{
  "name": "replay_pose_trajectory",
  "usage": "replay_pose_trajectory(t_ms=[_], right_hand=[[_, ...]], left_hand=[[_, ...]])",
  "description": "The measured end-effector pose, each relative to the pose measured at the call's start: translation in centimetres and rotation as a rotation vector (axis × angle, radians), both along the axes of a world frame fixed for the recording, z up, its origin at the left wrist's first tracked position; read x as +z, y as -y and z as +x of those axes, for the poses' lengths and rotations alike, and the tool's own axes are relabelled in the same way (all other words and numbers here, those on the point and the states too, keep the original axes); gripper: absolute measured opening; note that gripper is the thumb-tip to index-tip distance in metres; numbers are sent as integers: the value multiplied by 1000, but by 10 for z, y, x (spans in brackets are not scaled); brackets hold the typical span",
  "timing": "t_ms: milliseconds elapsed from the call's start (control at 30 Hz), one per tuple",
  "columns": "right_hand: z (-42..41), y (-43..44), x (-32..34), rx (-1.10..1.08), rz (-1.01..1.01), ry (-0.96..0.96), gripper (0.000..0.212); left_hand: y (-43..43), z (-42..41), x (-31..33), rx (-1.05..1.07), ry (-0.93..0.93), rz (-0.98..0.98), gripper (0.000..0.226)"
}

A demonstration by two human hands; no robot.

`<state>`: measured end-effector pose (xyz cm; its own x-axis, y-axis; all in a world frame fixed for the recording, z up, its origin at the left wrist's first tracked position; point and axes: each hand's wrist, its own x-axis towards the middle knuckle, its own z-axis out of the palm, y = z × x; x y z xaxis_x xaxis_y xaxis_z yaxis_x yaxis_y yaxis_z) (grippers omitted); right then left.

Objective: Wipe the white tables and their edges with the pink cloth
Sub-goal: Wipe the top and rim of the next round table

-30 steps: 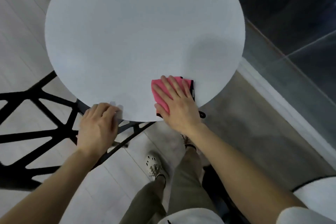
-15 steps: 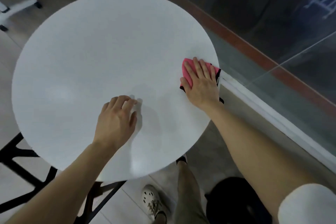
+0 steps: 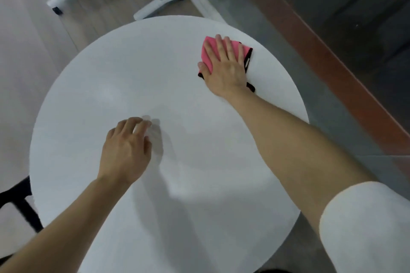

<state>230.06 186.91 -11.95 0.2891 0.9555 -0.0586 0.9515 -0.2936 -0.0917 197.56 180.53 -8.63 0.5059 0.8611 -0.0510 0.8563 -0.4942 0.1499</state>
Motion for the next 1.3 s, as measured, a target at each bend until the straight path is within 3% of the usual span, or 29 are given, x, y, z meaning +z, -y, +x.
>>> replay_pose_trajectory(t_ms=[133, 333, 533, 700, 800, 933, 1133, 1233, 1300], right_hand=[[-50, -8, 1, 152, 6, -39, 74], [-62, 136, 2, 441, 35, -71, 69], [42, 216, 1, 99, 11, 3, 66], [-38, 182, 0, -284, 11, 11, 72], [-137, 191, 1, -123, -2, -29, 73], [-235, 278, 7, 56, -3, -87, 71], [-252, 385, 17, 44, -167, -173, 81], [-242, 391, 43, -123, -107, -362, 64], [-233, 398, 51, -295, -2, -327, 50]], left_hand=[[8, -16, 1, 16, -42, -19, 37], [30, -3, -2, -40, 24, 6, 27], [69, 14, -5, -243, 165, 57, 18], [113, -20, 0, -246, 219, 71, 21], [137, -66, 2, -287, 205, 76, 31], [167, -130, -8, -346, 158, 79, 23], [222, -153, 4, -405, 143, -49, 29], [238, -131, 14, -249, 158, -244, 34], [242, -110, 18, -50, 233, -447, 35]])
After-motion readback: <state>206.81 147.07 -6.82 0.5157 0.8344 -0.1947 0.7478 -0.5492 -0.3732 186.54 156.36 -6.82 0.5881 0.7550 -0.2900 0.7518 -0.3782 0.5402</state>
